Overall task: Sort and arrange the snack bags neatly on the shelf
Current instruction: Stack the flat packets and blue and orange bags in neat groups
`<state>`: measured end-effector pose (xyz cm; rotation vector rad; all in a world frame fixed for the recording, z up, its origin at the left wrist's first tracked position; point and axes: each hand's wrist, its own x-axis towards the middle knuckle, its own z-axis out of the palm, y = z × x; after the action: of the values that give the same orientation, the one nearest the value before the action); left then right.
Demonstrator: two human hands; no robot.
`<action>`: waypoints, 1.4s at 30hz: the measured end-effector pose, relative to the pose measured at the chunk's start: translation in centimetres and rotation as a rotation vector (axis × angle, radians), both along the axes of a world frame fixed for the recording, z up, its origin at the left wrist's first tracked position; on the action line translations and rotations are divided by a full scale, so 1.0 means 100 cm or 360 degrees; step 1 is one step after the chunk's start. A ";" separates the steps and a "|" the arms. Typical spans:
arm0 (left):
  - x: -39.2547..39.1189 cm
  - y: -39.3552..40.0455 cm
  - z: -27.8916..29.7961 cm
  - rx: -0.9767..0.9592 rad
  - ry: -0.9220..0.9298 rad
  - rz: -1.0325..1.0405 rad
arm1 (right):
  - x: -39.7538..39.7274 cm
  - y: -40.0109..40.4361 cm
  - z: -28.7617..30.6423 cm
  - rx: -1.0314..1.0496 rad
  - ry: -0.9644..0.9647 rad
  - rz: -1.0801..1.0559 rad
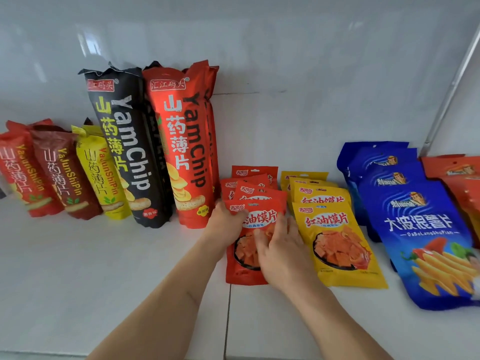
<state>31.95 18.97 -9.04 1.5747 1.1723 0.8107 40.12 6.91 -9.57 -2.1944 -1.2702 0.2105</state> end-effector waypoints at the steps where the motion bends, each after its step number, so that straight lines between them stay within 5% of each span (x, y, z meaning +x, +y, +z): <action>1: 0.000 0.003 0.001 0.0004 0.0017 -0.0026 | 0.003 0.007 0.006 0.0056 0.0128 -0.0016; 5: 0.001 0.010 0.004 0.0017 -0.0050 -0.0128 | 0.021 0.037 0.029 0.0101 0.0518 -0.0122; 15: -0.002 0.015 -0.003 0.0030 -0.0169 -0.0231 | 0.029 0.065 0.040 0.0129 0.0834 -0.0129; 21: -0.002 0.016 -0.005 0.0039 -0.0161 -0.0179 | 0.017 0.047 0.028 0.0119 0.0281 -0.0105; 27: -0.003 0.017 -0.009 -0.0088 -0.0220 -0.0118 | -0.016 -0.013 -0.003 -0.0254 -0.0346 0.0115; 34: 0.002 0.019 -0.008 0.0113 0.0020 -0.0054 | -0.022 -0.016 -0.010 -0.0320 -0.0329 0.0122; 42: 0.003 0.021 -0.011 0.0074 -0.0035 -0.0056 | -0.020 -0.010 -0.014 -0.0374 -0.0267 0.0061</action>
<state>32.24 21.10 -10.10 1.6158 1.1141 0.8358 38.09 5.91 -10.99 -2.4307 -1.4431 0.2031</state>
